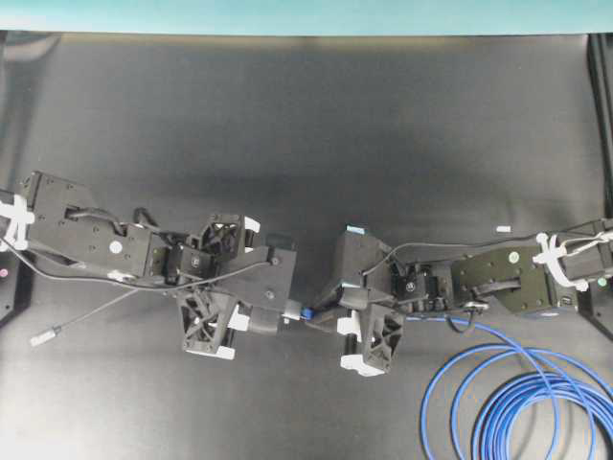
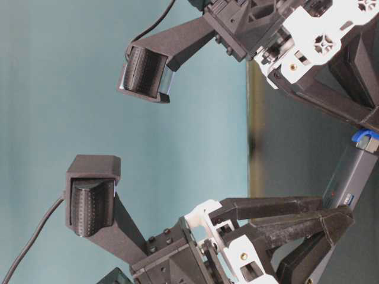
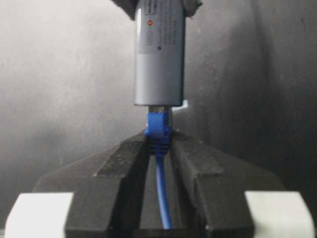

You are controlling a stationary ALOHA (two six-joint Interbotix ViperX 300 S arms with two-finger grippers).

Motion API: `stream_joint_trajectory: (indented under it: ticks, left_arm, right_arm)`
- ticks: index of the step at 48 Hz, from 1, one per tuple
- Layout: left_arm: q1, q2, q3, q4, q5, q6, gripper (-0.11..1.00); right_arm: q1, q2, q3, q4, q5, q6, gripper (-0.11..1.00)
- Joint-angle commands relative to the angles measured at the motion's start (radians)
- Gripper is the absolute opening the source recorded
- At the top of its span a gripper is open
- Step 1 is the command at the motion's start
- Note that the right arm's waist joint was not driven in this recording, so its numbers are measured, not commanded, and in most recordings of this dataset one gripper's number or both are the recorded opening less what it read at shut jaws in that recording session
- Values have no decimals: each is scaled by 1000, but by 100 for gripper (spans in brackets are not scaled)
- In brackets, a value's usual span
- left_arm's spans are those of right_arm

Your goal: Insert the LAN cable into the hub.

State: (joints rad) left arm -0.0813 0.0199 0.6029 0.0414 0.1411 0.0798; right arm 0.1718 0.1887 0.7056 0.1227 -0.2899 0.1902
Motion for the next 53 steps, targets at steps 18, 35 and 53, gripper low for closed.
stream_joint_trajectory:
  ticks: [18,35,53]
  left_arm:
    - [-18,-23,43,5,15,-127,28]
    - [-17,-23,61,3,8,-140,29]
    - [-11,-28,75,5,-6,-140,84]
  right_arm:
    - [0,-35,-5,-5,0,-12,13]
    - [0,-57,51,-5,57,-6,86]
    - [0,-146,152,-5,49,0,83]
